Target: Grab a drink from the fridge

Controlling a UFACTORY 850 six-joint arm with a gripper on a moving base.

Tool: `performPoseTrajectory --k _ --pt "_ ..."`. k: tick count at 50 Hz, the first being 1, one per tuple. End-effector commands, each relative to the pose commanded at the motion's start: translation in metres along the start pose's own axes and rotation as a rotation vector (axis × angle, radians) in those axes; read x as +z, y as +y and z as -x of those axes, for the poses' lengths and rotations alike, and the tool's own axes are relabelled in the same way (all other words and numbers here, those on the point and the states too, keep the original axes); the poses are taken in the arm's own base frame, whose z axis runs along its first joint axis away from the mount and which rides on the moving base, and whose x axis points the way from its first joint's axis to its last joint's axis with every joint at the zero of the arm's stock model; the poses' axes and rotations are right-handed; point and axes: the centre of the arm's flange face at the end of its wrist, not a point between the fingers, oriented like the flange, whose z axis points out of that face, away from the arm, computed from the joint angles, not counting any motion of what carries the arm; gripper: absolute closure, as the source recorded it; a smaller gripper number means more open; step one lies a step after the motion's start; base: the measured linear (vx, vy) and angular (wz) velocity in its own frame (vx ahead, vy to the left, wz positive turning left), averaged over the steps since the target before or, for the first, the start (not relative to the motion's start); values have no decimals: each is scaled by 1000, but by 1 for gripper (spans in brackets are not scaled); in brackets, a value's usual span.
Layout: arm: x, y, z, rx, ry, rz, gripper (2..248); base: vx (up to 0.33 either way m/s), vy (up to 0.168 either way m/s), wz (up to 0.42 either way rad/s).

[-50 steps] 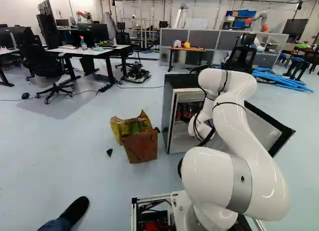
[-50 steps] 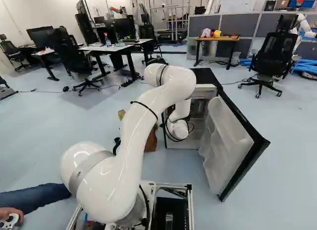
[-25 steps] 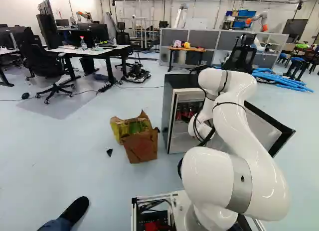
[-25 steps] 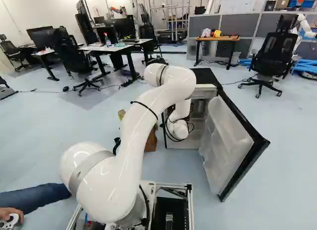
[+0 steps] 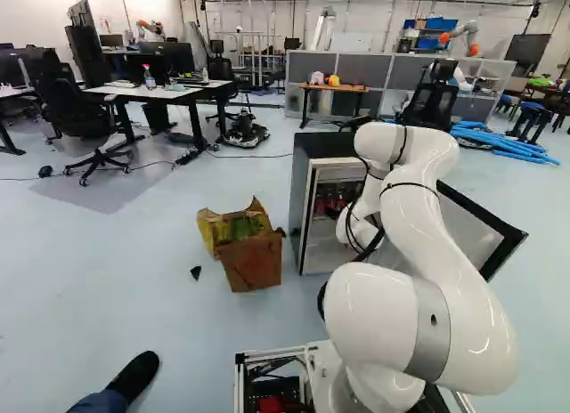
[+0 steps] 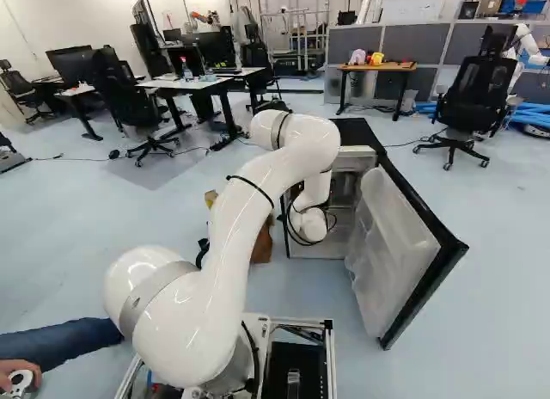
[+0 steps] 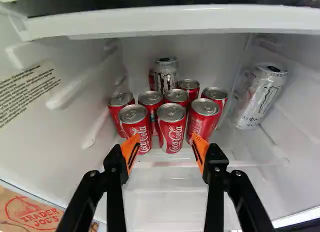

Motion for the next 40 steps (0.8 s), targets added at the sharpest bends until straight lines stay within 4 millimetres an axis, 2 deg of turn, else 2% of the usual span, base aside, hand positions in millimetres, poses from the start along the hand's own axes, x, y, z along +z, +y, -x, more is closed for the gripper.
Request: performPoseTrajectory --k 40 --pt "22 6 3 -18 -7 -1 90 0 0 0"
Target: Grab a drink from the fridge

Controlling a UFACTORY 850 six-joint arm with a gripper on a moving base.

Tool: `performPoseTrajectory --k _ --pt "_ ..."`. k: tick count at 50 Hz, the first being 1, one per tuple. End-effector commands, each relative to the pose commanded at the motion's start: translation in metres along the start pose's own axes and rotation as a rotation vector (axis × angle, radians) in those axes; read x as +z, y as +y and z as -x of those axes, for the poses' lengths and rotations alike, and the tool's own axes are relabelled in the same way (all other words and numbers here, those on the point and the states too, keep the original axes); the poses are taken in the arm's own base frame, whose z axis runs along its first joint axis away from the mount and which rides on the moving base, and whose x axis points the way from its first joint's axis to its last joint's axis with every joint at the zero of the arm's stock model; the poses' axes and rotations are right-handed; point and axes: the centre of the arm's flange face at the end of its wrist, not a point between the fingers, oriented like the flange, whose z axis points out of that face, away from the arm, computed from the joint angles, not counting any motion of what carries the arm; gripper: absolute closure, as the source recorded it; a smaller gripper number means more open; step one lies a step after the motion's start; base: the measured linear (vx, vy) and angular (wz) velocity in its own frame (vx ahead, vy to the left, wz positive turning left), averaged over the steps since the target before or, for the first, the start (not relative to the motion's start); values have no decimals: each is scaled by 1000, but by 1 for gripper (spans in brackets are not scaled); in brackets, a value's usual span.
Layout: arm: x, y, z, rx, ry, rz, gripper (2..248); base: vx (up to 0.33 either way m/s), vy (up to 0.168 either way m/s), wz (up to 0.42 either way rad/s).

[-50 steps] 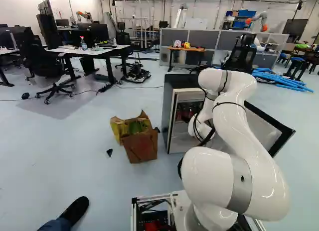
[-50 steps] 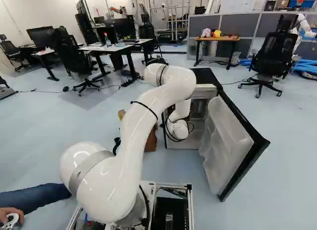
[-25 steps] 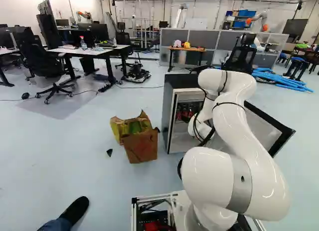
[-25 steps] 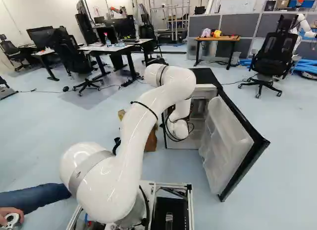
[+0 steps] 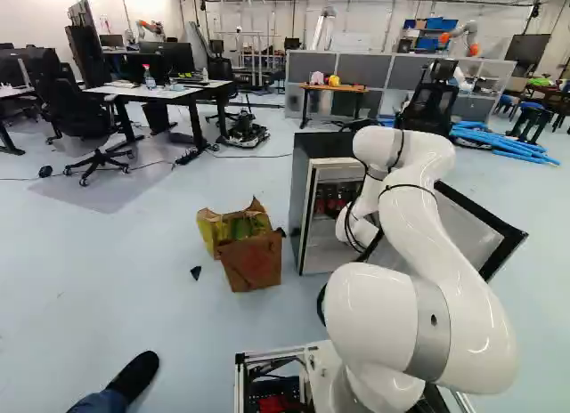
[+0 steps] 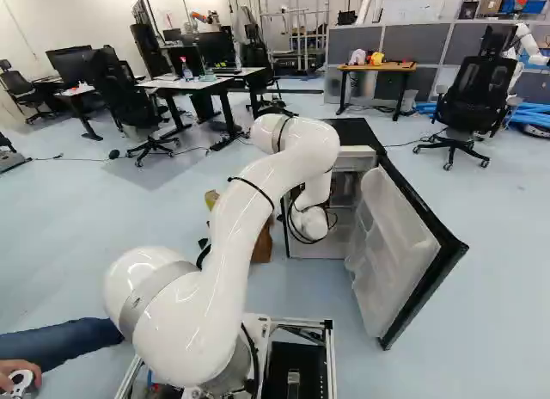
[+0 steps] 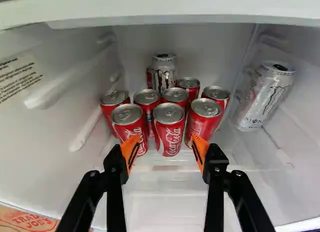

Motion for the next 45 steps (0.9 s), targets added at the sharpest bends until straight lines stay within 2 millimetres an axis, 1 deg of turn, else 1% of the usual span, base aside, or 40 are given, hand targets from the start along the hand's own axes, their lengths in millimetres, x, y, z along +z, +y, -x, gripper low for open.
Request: performPoseTrajectory --k 45 --pt "37 3 -2 -34 51 -11 90 0 0 0"
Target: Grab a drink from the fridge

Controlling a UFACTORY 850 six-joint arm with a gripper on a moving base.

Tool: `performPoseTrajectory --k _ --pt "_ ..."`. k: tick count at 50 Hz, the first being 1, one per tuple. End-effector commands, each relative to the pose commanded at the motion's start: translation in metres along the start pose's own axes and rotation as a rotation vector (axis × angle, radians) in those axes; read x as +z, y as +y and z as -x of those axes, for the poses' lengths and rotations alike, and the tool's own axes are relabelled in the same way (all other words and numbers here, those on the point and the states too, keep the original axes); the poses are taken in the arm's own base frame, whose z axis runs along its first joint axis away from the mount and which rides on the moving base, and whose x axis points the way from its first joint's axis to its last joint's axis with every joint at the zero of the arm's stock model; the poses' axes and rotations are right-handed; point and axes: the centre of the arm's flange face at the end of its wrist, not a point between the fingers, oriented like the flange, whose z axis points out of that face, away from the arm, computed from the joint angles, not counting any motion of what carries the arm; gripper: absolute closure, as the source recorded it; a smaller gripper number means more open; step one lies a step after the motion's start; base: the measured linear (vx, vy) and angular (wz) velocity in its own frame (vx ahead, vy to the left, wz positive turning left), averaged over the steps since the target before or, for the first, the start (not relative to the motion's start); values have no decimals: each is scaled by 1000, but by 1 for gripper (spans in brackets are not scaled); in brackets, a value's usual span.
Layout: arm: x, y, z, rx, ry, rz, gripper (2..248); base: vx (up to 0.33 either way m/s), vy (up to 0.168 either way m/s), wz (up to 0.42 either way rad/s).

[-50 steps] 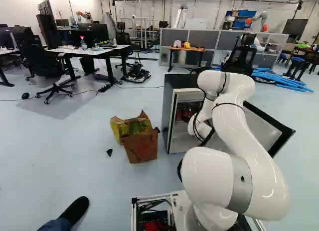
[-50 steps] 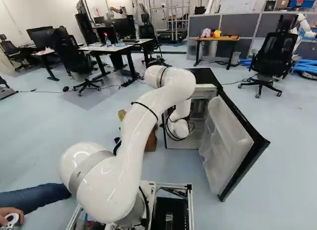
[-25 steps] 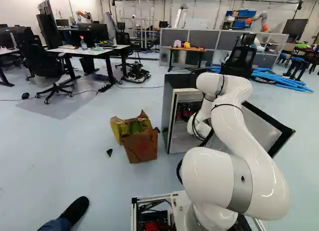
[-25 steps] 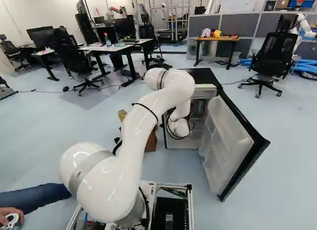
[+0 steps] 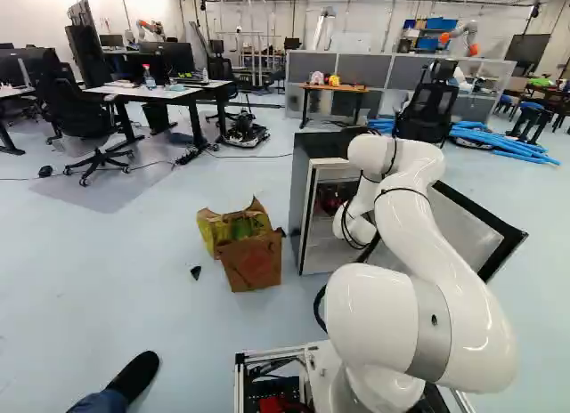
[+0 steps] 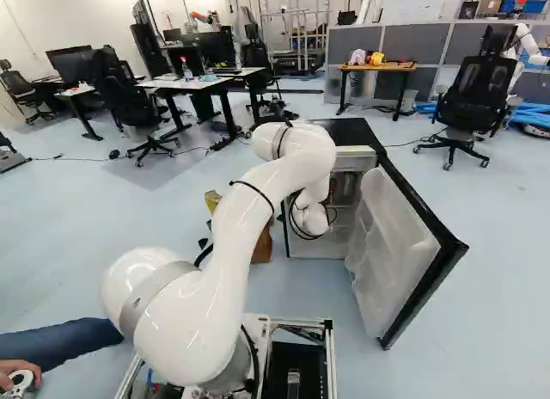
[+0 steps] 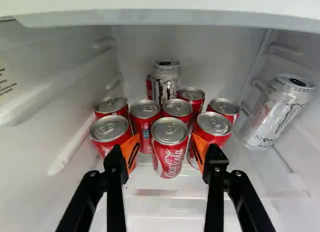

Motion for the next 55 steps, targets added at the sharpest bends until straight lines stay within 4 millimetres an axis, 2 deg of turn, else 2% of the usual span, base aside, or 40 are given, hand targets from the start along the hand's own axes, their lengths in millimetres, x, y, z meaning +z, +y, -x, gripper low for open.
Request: performPoseTrajectory --k 15,16,20,21,42,55 --pt "0 0 0 0 0 0 92 0 0 0" --pt "0 0 0 0 0 0 126 0 0 0" --pt "0 0 0 0 0 0 126 0 0 0" --pt "0 0 0 0 0 0 155 0 0 0" --pt "0 0 0 0 0 0 157 0 0 0" --pt "-10 0 -8 5 -8 3 157 0 0 0"
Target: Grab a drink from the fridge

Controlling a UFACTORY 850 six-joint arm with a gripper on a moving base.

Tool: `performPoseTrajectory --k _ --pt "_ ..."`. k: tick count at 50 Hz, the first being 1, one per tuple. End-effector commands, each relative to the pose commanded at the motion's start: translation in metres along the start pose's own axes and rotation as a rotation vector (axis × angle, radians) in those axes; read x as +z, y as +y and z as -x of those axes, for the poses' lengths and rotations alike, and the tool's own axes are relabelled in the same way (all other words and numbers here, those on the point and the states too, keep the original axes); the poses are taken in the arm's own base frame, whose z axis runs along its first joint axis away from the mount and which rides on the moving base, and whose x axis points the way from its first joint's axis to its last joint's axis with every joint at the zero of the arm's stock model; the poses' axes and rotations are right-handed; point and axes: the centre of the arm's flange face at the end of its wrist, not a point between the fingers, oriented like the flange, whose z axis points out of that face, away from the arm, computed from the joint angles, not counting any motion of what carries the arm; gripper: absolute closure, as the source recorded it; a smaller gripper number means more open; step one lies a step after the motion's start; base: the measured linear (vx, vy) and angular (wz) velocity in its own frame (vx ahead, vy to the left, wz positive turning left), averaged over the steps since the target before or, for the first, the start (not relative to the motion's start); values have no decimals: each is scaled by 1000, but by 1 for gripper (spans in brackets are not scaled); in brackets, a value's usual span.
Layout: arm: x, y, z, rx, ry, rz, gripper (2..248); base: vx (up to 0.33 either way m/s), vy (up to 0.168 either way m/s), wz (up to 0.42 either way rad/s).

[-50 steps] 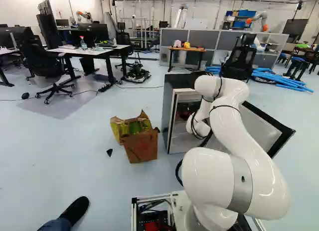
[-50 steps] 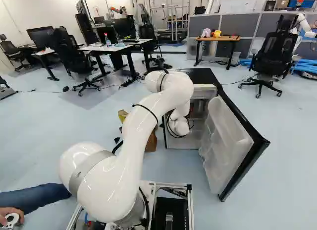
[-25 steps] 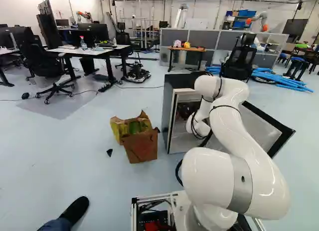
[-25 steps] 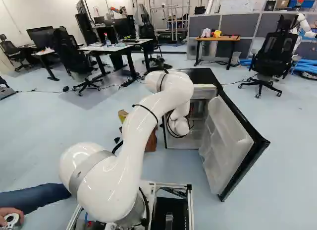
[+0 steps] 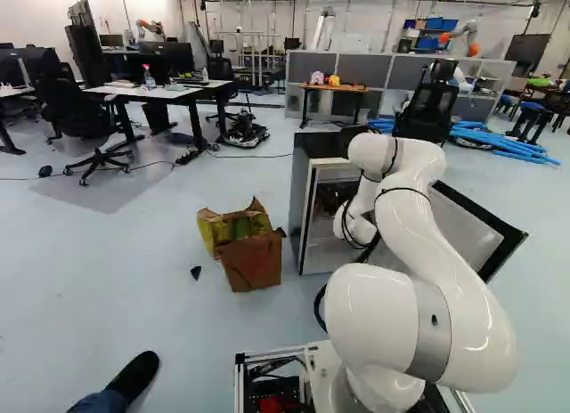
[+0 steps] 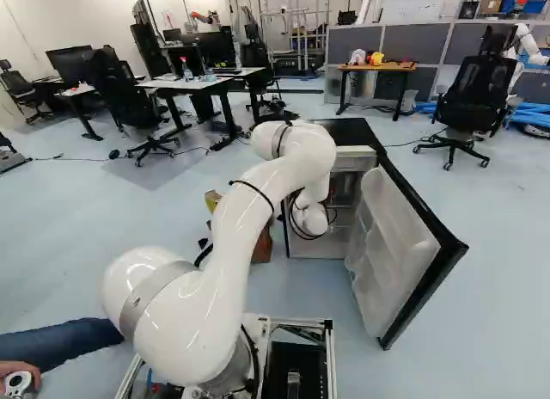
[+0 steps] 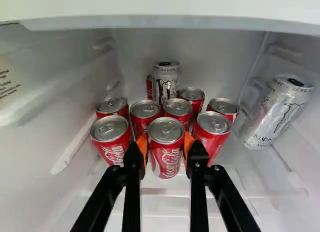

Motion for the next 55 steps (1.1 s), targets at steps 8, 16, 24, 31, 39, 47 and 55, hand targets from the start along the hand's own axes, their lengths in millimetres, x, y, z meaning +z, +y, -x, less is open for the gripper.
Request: performPoseTrajectory --k 8,16,24,31,39,47,55 --pt "-10 0 -10 4 -5 3 157 0 0 0" --pt "-24 -1 -20 10 -15 7 157 0 0 0" --pt "-42 -3 -30 20 -29 12 157 0 0 0" --pt "-59 -5 -39 28 -41 16 157 0 0 0" --pt "-78 -8 -48 37 -54 22 157 0 0 0" --pt "-98 -10 -57 46 -65 28 157 0 0 0" --pt "-117 -13 -66 54 -75 35 157 0 0 0"
